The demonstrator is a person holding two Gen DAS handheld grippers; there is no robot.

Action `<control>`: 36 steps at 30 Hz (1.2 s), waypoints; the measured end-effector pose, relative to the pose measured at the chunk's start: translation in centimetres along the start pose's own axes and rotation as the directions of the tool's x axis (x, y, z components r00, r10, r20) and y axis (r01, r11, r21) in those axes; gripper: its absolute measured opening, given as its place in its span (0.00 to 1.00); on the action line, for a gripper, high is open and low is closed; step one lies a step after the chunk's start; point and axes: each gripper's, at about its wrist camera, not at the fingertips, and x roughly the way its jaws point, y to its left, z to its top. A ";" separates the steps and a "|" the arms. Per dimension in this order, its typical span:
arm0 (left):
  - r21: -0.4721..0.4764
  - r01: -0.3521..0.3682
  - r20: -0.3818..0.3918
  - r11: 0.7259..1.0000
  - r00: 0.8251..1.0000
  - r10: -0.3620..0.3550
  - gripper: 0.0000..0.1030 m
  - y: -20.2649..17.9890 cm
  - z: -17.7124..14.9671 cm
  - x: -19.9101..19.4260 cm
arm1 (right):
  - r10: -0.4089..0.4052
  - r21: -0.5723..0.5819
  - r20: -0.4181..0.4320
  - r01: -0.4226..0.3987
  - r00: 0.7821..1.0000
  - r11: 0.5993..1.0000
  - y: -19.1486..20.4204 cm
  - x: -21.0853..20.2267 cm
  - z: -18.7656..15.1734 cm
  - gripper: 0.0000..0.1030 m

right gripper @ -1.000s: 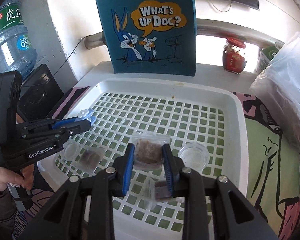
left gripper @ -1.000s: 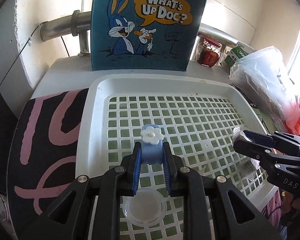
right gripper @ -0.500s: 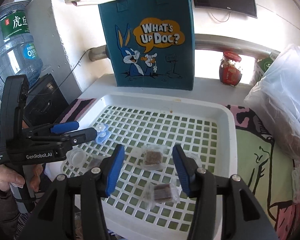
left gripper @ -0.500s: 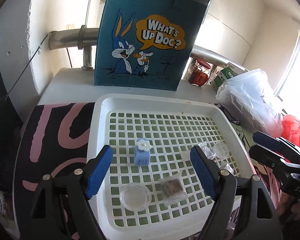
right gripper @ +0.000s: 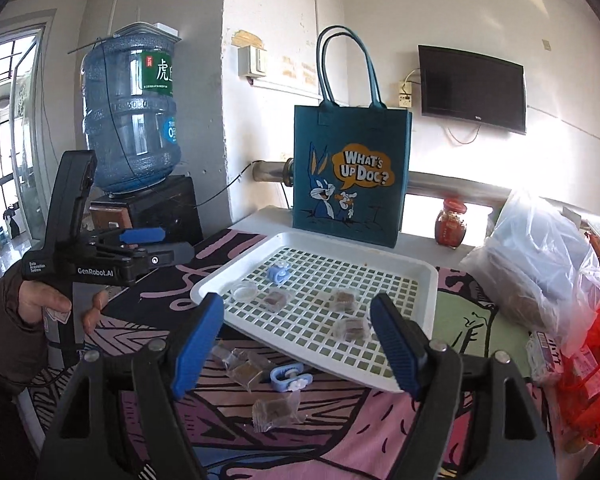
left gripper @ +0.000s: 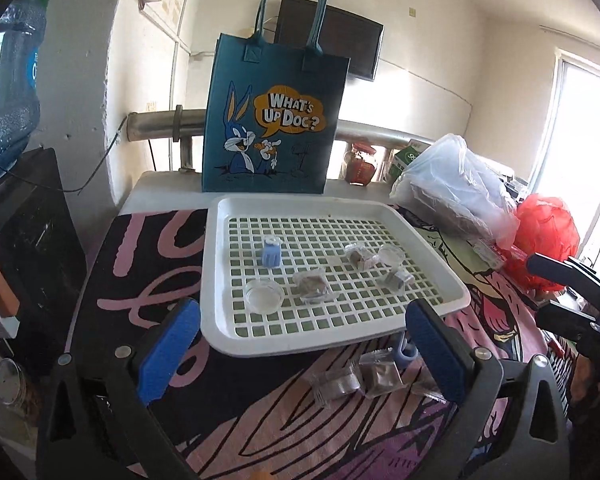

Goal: Organize objects
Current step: 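Grasp a brown-item zip bag with left tool while right tool grasps another bag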

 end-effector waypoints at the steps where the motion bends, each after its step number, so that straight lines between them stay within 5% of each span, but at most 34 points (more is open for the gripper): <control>1: 0.003 0.003 -0.030 1.000 1.000 -0.003 1.00 -0.2 -0.9 0.5 | 0.008 0.001 -0.029 -0.008 1.000 1.000 0.1 0.4 -0.7 0.74; 9: 0.030 -0.005 -0.216 1.000 0.976 0.012 0.99 -1.3 -4.5 5.2 | 0.068 0.015 -0.283 -0.067 0.957 0.998 0.5 5.4 -6.2 0.73; 16: 0.016 -0.016 -0.271 1.000 0.962 0.019 0.84 -1.5 -4.6 7.6 | 0.073 0.035 -0.365 -0.065 0.928 0.997 0.5 7.9 -7.6 0.60; 23: 0.025 -0.025 -0.271 0.999 0.962 0.031 0.80 -1.9 -4.7 7.6 | 0.061 0.031 -0.402 -0.053 0.913 0.998 0.7 9.2 -8.4 0.47; 27: 0.028 -0.022 -0.265 0.999 0.964 0.028 0.52 -2.0 -4.8 7.3 | 0.071 0.044 -0.394 -0.058 0.916 0.997 0.6 9.0 -8.5 0.44; 30: 0.034 -0.018 -0.265 0.999 0.964 0.026 0.52 -2.1 -4.7 7.3 | 0.069 0.047 -0.377 -0.056 0.924 0.997 0.6 8.8 -8.2 0.38; 33: 0.044 0.005 -0.267 0.999 0.964 0.007 0.33 -2.4 -4.8 7.2 | 0.067 0.047 -0.367 -0.054 0.928 0.997 0.7 8.6 -8.1 0.33; 36: 0.067 0.026 -0.269 0.997 0.963 -0.007 0.31 -2.9 -5.0 7.1 | 0.067 0.059 -0.363 -0.049 0.929 0.997 0.5 8.7 -8.1 0.31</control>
